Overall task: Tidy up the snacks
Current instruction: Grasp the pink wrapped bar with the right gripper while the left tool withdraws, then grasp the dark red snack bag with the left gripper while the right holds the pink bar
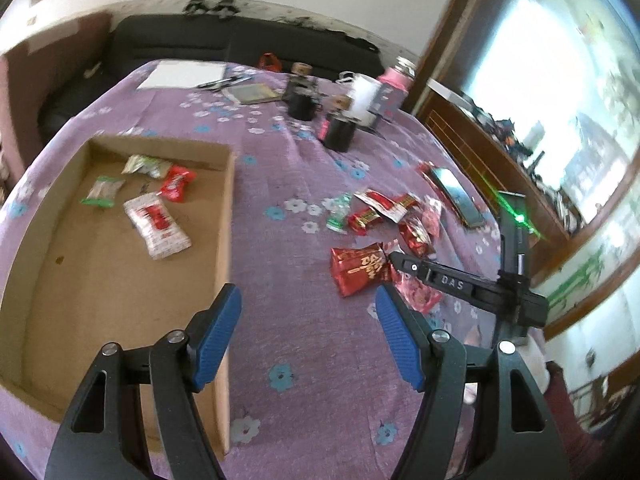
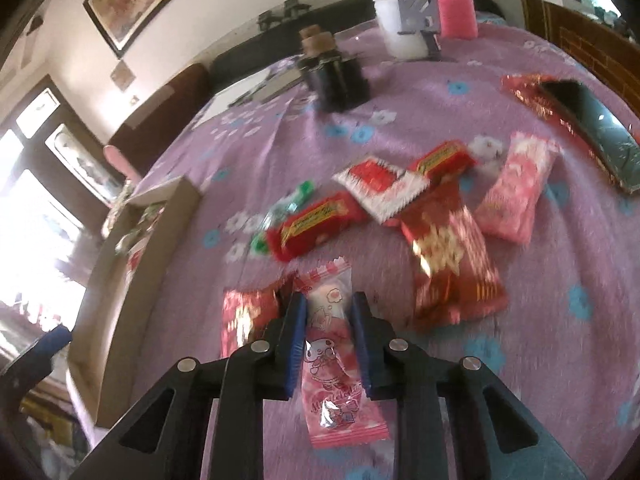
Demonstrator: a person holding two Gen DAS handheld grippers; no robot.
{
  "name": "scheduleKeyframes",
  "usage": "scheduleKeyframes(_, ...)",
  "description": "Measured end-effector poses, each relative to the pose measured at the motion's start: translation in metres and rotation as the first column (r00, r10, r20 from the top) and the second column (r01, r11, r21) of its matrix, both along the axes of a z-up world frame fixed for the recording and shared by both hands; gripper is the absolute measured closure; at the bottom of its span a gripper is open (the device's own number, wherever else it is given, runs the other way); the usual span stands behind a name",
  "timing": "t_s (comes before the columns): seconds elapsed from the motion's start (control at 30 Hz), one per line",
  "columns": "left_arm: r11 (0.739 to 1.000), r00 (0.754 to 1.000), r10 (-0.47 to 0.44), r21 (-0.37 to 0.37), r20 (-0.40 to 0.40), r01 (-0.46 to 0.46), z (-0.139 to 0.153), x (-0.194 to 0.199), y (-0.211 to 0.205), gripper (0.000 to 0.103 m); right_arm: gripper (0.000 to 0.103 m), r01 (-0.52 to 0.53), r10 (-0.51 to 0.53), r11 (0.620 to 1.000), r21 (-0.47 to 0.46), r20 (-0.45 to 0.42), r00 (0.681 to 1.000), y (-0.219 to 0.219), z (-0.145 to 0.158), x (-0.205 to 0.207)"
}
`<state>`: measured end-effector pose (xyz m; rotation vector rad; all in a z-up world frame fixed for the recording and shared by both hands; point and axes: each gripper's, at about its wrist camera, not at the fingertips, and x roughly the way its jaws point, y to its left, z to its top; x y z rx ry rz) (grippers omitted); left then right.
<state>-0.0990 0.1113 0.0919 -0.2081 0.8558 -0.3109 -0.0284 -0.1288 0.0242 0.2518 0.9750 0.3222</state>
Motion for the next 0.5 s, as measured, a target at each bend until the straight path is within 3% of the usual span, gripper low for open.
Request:
scheduleKeyframes(0.2, 0.982, 0.989, -0.143, 0.130, 0.032, 0.138, -0.010, 0.012, -0.050, 0.034, 0.079, 0.118, -0.107, 0.987, -0.112, 0.093, 0.990, -0.024, 0.007, -0.018)
scheduleKeyframes(0.37, 0.916, 0.952, -0.305, 0.282, 0.032, 0.284, -0.027, 0.032, -0.098, 0.034, 0.079, 0.135, -0.134, 0.991, -0.009, 0.065, 0.989, -0.045, 0.002, -0.018)
scheduleKeyframes(0.5, 0.870, 0.928, -0.373, 0.347, 0.000, 0.350, -0.042, 0.051, -0.122, 0.034, 0.077, 0.129, -0.130, 0.991, 0.022, 0.054, 0.990, -0.048, 0.001, -0.018)
